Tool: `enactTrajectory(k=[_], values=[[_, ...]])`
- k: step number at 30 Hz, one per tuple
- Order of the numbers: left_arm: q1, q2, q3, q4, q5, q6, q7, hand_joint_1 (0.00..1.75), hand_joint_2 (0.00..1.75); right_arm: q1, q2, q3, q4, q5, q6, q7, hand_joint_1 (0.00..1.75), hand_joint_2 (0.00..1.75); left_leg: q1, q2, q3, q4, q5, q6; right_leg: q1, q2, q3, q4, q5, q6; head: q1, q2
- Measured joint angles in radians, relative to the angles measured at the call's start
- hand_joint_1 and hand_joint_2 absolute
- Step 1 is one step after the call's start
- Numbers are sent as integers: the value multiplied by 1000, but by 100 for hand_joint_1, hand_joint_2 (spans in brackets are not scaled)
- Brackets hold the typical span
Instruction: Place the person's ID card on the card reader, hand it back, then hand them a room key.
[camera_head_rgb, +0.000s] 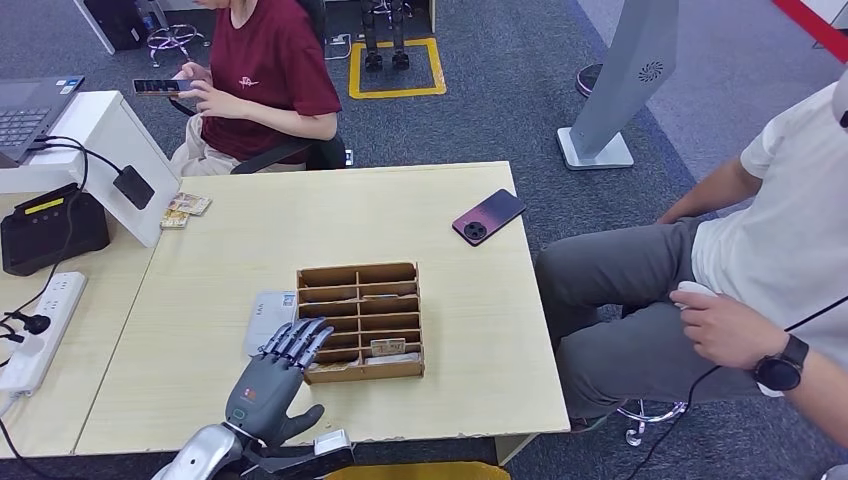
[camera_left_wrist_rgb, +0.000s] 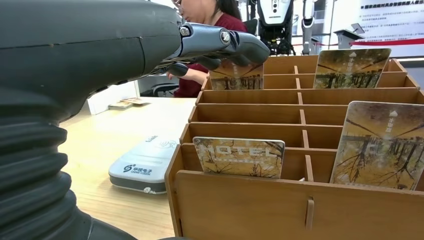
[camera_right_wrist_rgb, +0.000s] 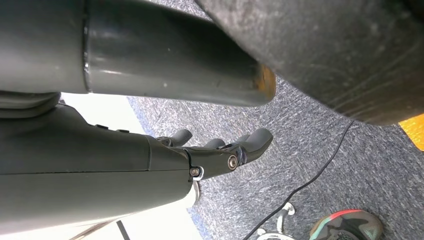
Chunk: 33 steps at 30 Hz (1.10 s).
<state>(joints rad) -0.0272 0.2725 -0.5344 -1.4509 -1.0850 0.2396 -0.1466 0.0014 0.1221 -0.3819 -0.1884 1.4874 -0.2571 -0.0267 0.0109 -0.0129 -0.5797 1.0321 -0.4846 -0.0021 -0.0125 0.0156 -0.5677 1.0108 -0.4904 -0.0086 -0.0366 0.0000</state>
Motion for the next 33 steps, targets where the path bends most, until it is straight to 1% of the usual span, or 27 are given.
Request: enactTrajectory(k=[9,10,13,14,22,33], values=[[0,-5,0,2,-1,0,0,0,175,0,0,0,0,0,0,0,0,0,0,0,0,0,0,0,0,0,0,0,0,0,0,0],[0,-5,0,3,-1,0,0,34,175,0,0,0,0,0,0,0,0,0,0,0,0,0,0,0,0,0,0,0,0,0,0,0],[0,-6,0,8,-1,0,0,164,175,0,0,0,0,1,0,0,0,0,0,0,0,0,0,0,0,0,0,0,0,0,0,0],[0,-6,0,12,-1,-1,0,174,175,0,0,0,0,2,0,0,0,0,0,0,0,0,0,0,0,0,0,0,0,0,0,0],[-1,-7,0,42,-1,-2,0,175,175,0,0,0,0,7,0,-1,0,0,0,0,0,0,0,0,0,0,0,0,0,0,0,0],[-10,-10,0,44,9,-2,-3,175,175,-1,0,0,0,8,-2,0,0,0,0,0,0,0,0,0,0,0,0,0,0,0,0,0]])
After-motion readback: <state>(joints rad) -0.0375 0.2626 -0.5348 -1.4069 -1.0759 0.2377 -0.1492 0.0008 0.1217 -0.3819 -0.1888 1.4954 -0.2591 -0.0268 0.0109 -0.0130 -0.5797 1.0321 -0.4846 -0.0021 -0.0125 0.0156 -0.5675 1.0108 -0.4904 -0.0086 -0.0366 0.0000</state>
